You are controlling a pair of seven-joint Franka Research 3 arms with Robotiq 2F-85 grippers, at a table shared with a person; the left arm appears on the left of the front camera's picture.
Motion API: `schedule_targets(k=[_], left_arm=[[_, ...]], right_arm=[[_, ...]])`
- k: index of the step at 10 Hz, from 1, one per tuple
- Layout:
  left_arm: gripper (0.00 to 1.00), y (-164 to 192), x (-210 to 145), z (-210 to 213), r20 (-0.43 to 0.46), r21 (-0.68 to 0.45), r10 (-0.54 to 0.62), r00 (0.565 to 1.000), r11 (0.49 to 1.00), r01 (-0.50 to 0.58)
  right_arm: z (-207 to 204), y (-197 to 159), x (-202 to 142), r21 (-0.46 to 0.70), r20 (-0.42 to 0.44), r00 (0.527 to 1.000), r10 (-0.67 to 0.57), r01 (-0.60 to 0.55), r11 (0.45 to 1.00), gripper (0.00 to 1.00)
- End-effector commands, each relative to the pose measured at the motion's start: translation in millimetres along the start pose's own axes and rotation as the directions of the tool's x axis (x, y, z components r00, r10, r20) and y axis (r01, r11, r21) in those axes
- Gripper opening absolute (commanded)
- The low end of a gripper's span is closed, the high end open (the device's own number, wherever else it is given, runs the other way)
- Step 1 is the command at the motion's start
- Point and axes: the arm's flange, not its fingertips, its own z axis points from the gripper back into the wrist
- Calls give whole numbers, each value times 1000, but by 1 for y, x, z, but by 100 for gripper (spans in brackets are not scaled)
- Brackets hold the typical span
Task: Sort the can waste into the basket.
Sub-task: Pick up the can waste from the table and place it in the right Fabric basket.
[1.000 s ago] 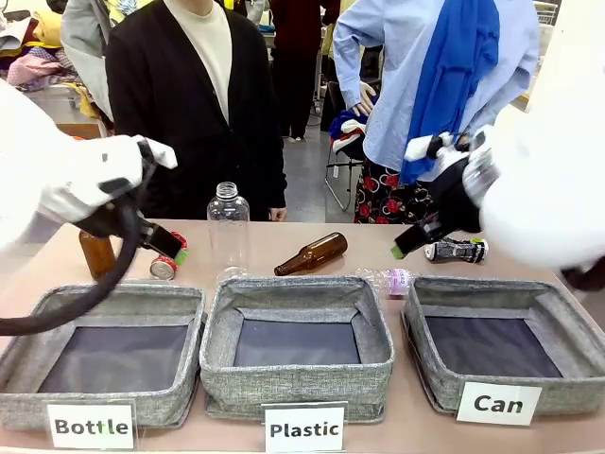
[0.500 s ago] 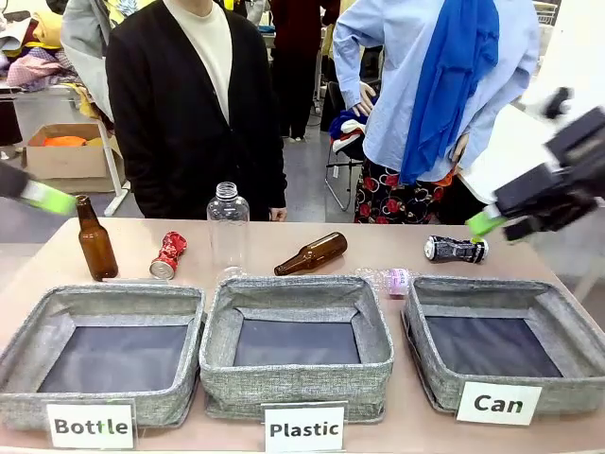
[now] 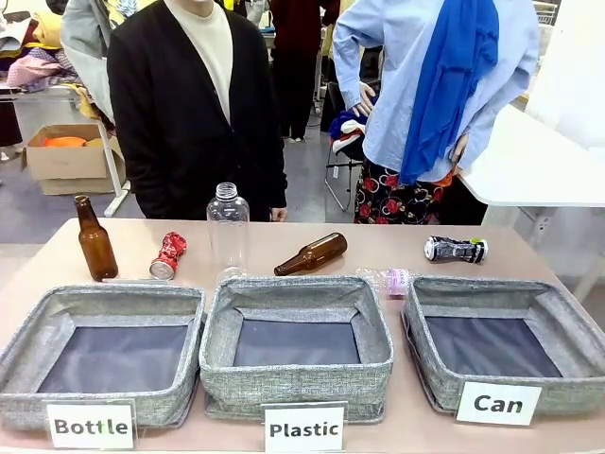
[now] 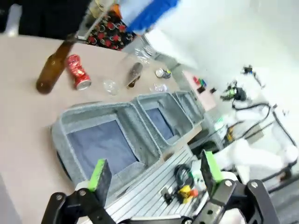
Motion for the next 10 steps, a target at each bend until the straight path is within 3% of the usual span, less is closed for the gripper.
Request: schedule_targets(k=[1, 3, 4, 10], left_arm=[[100, 28, -54, -67, 58, -40, 130, 990, 991, -128], [100, 31, -46, -77, 102, 3, 176, 979, 984, -177], [100, 53, -16, -8, 47, -24, 156, 987, 988, -155], [100, 54, -18, -7, 38, -24, 176, 984, 984, -175]], right_arm=[[-16, -26, -11, 96, 61, 996, -67, 61, 994, 100], [-26, -37, -5, 61, 92, 991, -100, 95, 994, 100], [7, -39, 6, 72, 66, 991, -114, 109, 991, 100], [7, -39, 6, 72, 66, 991, -114, 109, 991, 100]])
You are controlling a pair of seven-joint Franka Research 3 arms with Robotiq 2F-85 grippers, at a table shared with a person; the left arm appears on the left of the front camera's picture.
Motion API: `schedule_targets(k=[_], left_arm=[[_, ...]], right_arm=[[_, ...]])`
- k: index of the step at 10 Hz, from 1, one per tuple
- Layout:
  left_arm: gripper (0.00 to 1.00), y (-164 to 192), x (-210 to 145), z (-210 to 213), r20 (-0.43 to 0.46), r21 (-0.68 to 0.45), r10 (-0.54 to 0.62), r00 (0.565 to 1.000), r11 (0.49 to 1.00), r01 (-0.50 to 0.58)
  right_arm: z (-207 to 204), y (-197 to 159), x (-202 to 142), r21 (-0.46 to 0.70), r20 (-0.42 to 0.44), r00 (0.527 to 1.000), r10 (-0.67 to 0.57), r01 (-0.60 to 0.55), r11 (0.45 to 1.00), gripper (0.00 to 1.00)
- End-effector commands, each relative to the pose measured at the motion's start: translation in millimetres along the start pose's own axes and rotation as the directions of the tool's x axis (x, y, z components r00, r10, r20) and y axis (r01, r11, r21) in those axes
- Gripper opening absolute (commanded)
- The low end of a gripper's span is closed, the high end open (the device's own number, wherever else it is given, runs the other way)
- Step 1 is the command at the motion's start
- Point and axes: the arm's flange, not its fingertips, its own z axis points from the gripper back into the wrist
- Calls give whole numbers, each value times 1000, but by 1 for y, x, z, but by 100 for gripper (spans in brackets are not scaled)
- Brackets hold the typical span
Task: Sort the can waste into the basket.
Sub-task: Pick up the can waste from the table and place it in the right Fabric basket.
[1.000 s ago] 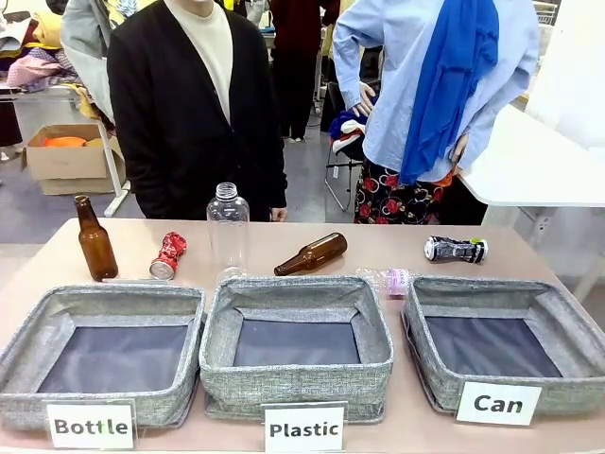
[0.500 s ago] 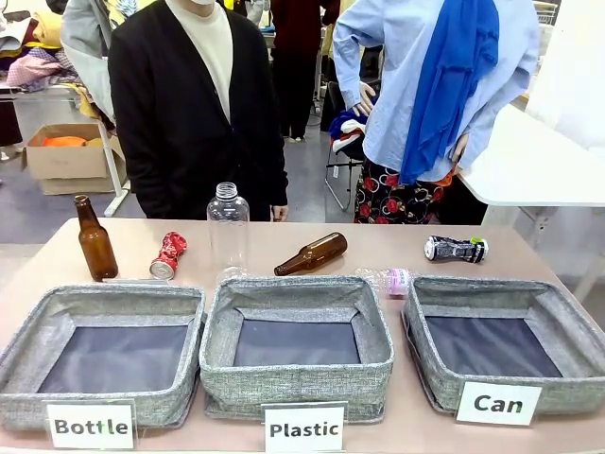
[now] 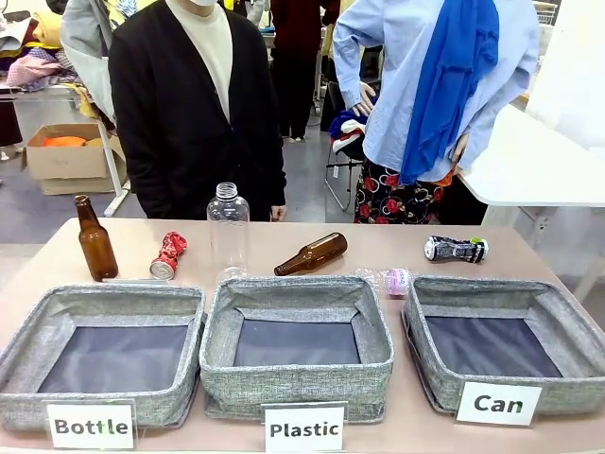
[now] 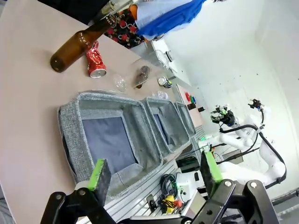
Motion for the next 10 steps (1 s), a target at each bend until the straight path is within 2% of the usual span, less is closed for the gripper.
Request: schedule_targets(k=[1, 2, 4, 5, 7, 8, 9, 10], left_arm=[[100, -21, 9, -13, -85, 16, -51, 995, 999, 52], [100, -42, 16, -28, -173, 53, -76, 982, 995, 87], [100, -93, 55, -86, -388, 188, -77, 919, 969, 161], [100, -108, 64, -111, -461, 234, -53, 886, 956, 179], [100, -132, 79, -190, -605, 324, -14, 796, 909, 262], [100, -133, 82, -227, -639, 378, 16, 769, 877, 295], [100, -132, 81, -244, -618, 438, 42, 785, 848, 300], [100, -135, 78, -246, -521, 517, 53, 852, 814, 265]], right_arm=[[1, 1, 3, 22, 6, 1000, 30, -30, 999, 100], [1, 1, 3, 22, 6, 1000, 30, -30, 999, 100], [1, 1, 3, 22, 6, 1000, 30, -30, 999, 100], [1, 1, 3, 22, 6, 1000, 30, -30, 999, 100], [1, 1, 3, 22, 6, 1000, 30, -30, 999, 100], [1, 1, 3, 22, 6, 1000, 30, -30, 999, 100], [1, 1, 3, 22, 6, 1000, 30, -30, 999, 100], [1, 1, 3, 22, 6, 1000, 30, -30, 999, 100]])
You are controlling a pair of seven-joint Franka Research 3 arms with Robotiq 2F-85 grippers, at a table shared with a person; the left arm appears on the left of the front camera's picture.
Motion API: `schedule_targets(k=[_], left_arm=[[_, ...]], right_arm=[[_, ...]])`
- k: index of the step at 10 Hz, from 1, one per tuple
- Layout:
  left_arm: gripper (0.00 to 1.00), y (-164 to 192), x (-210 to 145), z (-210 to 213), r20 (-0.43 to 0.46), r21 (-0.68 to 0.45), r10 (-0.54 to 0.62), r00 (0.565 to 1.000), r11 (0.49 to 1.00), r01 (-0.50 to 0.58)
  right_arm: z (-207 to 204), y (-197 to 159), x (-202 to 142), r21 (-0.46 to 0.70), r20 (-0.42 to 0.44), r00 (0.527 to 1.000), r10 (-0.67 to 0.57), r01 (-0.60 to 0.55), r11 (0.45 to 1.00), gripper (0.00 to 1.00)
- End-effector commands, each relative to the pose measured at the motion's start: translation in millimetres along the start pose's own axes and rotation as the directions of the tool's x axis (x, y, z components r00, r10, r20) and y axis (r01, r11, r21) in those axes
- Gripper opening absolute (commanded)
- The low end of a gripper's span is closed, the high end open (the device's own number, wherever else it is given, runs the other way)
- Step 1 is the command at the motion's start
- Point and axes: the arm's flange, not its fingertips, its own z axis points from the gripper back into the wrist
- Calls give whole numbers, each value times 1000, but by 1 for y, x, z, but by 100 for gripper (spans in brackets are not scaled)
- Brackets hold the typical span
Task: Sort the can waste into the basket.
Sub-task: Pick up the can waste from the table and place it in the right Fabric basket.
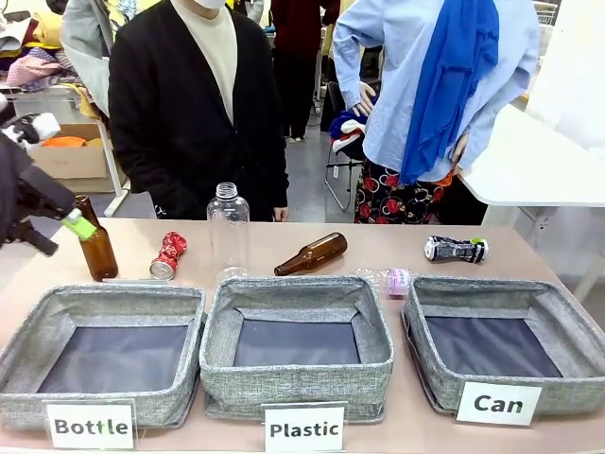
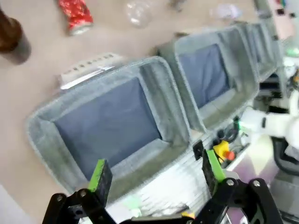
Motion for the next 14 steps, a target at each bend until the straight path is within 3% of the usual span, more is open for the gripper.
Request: schedule_targets(k=[1, 4, 7, 9, 12, 14], left_arm=[[100, 0, -12, 11, -12, -57, -33, 999, 998, 32], [100, 0, -1, 1, -1, -23, -7, 1000, 1000, 7], [100, -10, 68, -8, 70, 154, -131, 989, 981, 119], [100, -1, 108, -27, 52, 234, -48, 997, 972, 34], [100, 11, 162, -61, -8, 231, 20, 1000, 973, -18], [100, 17, 186, -79, 3, 233, 63, 998, 970, -62]], right_arm=[[1, -1, 2, 24, 10, 1000, 26, -26, 999, 100], [1, -1, 2, 24, 10, 1000, 26, -26, 999, 100], [1, -1, 2, 24, 10, 1000, 26, -26, 999, 100], [1, -1, 2, 24, 10, 1000, 26, -26, 999, 100], [1, -1, 2, 24, 10, 1000, 26, -26, 999, 100], [1, -1, 2, 24, 10, 1000, 26, -26, 999, 100]])
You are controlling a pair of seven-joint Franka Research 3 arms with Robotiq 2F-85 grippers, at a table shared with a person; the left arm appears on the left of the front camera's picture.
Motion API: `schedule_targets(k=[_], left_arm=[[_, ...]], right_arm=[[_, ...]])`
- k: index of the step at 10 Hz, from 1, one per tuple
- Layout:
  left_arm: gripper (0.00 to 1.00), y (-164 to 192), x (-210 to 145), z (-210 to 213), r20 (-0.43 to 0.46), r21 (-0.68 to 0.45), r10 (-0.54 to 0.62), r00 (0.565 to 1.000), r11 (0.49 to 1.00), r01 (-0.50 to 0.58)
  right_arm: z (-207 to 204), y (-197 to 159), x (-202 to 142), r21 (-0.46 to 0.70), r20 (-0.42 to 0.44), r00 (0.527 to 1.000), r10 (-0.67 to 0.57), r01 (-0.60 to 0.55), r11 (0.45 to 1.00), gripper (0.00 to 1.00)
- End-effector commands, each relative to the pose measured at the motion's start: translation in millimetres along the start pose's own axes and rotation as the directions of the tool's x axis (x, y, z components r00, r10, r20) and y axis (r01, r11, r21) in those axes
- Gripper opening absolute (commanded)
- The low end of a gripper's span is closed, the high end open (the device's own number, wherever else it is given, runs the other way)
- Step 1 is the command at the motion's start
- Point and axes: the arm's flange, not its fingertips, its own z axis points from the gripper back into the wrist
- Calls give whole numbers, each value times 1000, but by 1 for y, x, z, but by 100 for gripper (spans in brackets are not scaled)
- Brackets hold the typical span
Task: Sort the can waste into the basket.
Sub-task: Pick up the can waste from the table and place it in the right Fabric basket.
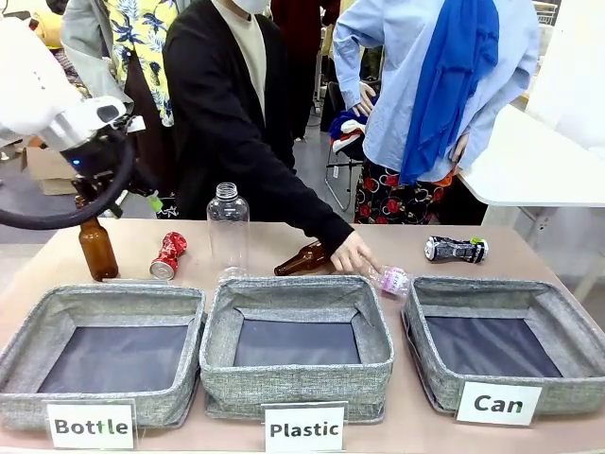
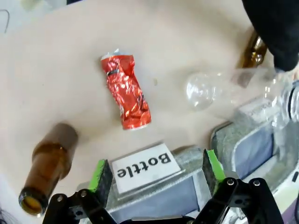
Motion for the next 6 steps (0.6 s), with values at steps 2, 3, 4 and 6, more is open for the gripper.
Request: schedule_targets(k=[2, 3, 4, 6], left_arm=[[100, -5, 4, 12, -46, -47, -2, 999, 999, 0], [100, -10, -21, 30, -72, -123, -77, 994, 990, 68], [100, -17, -63, 55, -62, -195, -165, 984, 969, 150], [100, -9, -150, 89, -98, -281, -313, 945, 919, 275]], right_arm=[[0, 0, 2, 25, 9, 1000, 27, -27, 999, 100], [0, 0, 2, 25, 9, 1000, 27, -27, 999, 100], [0, 0, 2, 25, 9, 1000, 27, -27, 999, 100], [0, 0, 2, 25, 9, 1000, 27, -27, 999, 100]])
